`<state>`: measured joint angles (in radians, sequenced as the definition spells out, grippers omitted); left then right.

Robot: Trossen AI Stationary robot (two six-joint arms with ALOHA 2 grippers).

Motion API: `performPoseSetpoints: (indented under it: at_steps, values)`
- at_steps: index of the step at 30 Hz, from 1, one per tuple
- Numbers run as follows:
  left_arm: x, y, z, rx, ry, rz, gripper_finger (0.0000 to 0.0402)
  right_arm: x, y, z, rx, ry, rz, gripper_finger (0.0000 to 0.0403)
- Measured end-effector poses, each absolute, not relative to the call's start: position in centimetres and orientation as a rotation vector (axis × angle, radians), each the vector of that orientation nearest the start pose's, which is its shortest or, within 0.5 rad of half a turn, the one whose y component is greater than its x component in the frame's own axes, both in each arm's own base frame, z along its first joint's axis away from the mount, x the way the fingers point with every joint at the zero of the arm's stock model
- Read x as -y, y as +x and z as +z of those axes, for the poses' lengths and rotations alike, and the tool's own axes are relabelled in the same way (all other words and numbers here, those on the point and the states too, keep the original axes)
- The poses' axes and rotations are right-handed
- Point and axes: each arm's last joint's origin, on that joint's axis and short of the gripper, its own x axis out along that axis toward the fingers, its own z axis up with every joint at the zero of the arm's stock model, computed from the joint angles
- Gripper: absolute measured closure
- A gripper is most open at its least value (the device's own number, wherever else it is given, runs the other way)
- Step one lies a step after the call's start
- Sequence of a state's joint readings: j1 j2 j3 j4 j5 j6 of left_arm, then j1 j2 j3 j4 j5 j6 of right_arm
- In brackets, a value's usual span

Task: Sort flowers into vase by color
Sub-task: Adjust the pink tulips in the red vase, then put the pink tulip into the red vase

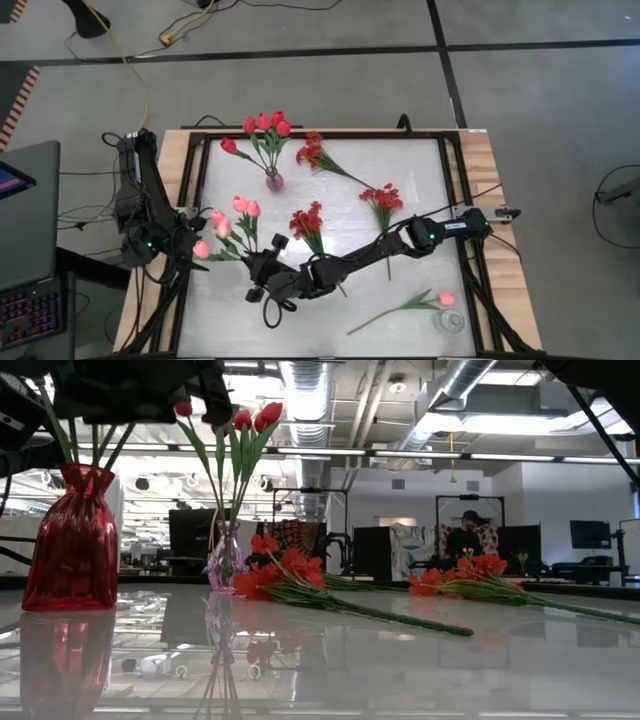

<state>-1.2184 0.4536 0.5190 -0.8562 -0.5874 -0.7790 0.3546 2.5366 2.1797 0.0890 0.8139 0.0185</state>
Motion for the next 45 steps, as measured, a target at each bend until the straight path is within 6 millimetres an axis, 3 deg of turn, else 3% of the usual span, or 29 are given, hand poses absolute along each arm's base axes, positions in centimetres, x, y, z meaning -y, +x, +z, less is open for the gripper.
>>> performPoseSetpoints:
  at_steps: [12, 25, 33, 39, 45]
  values:
    - [7.7, 4.5, 23.0, -0.679, -0.103, -0.366, 0.0278, -17.8, 53.5, 22.4, -0.431, -0.188, -0.464, 0.0202]
    - [7.7, 4.5, 23.0, -0.681, -0.104, -0.37, 0.0278, -18.4, 51.9, 25.3, -0.539, -0.099, -0.166, 0.0191]
    - [7.8, 4.5, 23.0, -0.695, -0.109, -0.384, 0.0278, -18.4, 49.0, 28.1, -0.684, -0.084, -0.084, 0.0191]
    - [7.6, 4.6, 23.0, -0.666, -0.134, -0.333, 0.0278, -18.7, 45.6, 29.8, -0.859, -0.148, -0.08, 0.0198]
    - [7.9, 4.5, 23.0, -0.796, -0.38, -0.328, 0.0278, -18.8, 42.7, 30.7, -1.0, -0.266, -0.097, 0.0219]
